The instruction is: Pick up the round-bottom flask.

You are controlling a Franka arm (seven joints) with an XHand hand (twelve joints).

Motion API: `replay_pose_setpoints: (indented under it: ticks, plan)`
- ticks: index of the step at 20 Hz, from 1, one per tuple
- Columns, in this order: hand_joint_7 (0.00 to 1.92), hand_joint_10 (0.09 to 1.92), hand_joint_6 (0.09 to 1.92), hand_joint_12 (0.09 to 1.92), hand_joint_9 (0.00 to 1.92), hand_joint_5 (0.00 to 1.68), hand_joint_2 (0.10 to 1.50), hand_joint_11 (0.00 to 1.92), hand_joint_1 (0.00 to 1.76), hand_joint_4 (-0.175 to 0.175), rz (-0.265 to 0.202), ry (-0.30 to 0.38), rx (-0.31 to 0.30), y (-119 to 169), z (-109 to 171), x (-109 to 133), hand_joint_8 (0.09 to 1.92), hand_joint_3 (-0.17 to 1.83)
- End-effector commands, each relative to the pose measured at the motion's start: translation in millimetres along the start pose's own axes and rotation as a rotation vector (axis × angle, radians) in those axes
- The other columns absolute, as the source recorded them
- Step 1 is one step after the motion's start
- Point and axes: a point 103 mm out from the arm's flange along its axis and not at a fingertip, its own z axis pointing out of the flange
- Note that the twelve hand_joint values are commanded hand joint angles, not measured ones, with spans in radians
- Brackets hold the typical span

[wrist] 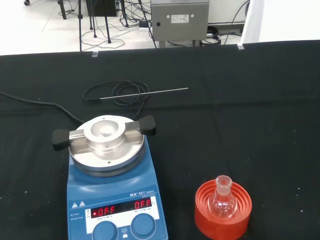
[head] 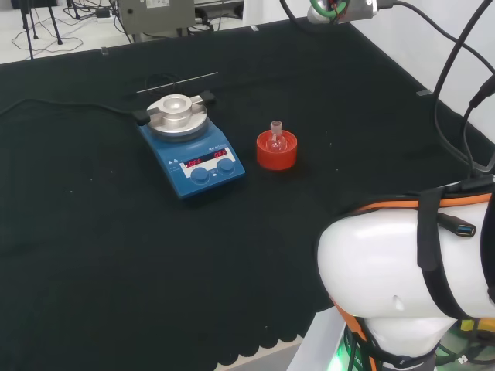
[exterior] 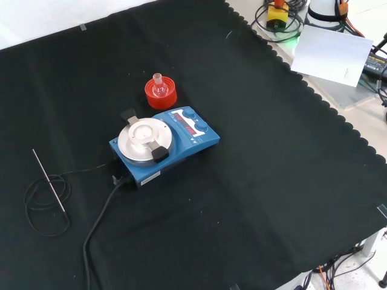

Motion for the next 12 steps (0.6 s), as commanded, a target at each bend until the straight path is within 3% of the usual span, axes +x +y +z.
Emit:
replay_pose_setpoints:
  ticks: [1,5,12]
  plan:
    - [0.08,0.63,0.23,0.91,0.14,0.19,1.20,0.00,0.05,-0.031,0.001,-0.008,-0.013,0.5,0.2,-1.4,0.53,0.52]
    - [0.10,0.61,0.09,0.90,0.14,0.26,1.31,0.00,0.00,-0.032,0.007,-0.005,-0.016,2.9,0.1,-8.1,0.49,0.32]
    - [0.11,0.61,0.09,0.90,0.15,0.28,1.33,0.00,0.00,-0.034,0.012,-0.005,0.001,12.6,6.5,-12.4,0.48,0.28]
